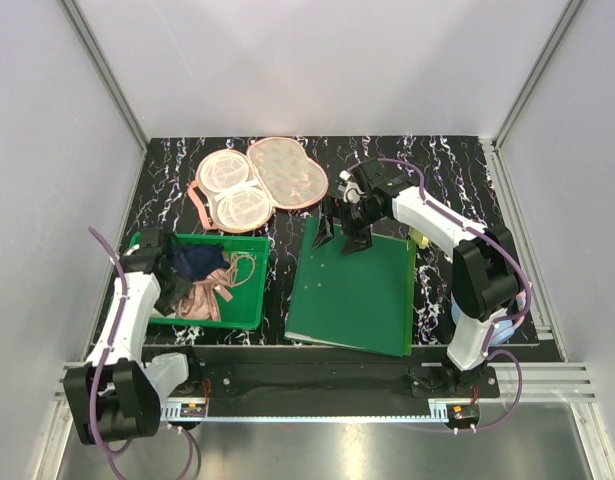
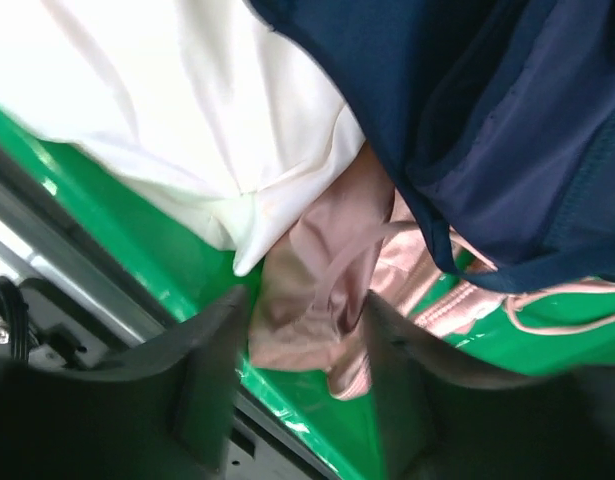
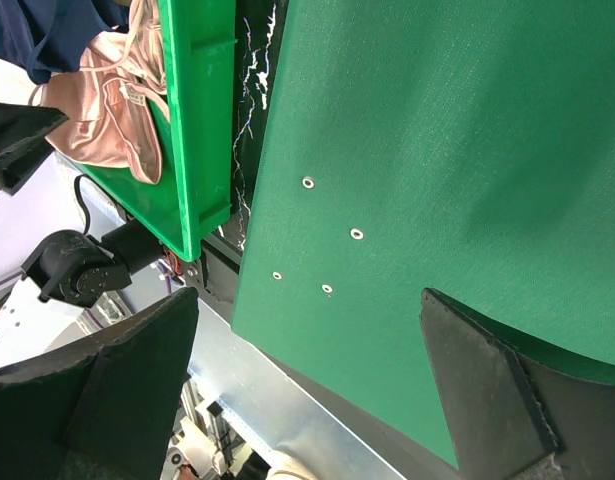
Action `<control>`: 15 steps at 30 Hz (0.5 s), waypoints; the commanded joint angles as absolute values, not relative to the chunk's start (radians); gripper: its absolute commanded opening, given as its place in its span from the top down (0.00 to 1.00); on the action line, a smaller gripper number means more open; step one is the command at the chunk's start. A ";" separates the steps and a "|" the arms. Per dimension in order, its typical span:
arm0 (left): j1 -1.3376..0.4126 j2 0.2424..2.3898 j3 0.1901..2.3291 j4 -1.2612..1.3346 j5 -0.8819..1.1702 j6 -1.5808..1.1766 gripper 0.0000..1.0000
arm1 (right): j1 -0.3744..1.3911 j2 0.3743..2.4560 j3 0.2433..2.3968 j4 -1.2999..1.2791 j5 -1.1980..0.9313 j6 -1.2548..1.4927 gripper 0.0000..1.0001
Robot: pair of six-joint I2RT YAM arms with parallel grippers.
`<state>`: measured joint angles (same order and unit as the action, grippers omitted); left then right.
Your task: Place the bra in the laundry bag and zip it closed
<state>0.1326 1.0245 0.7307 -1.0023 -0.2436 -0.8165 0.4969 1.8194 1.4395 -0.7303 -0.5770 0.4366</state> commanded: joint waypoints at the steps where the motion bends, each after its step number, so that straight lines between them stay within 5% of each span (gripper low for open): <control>1: 0.129 1.040 0.732 -0.917 -0.255 -0.775 0.65 | 0.505 1.799 1.463 -0.727 -0.581 0.413 0.00; 4: 0.130 1.035 0.802 -0.992 -0.271 -0.778 0.96 | 0.505 1.792 1.459 -0.727 -0.581 0.413 0.00; 5: 0.132 1.020 0.833 -1.030 -0.275 -0.796 1.00 | 0.503 1.790 1.457 -0.729 -0.581 0.414 0.00; 15: 0.129 0.881 1.216 -1.456 -0.238 -0.927 1.00 | 0.503 1.776 1.451 -0.730 -0.591 0.425 0.00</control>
<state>0.1314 0.9329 1.0542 -1.2659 -0.2489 -0.8818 0.4969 1.8194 1.4395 -0.7307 -0.5774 0.4332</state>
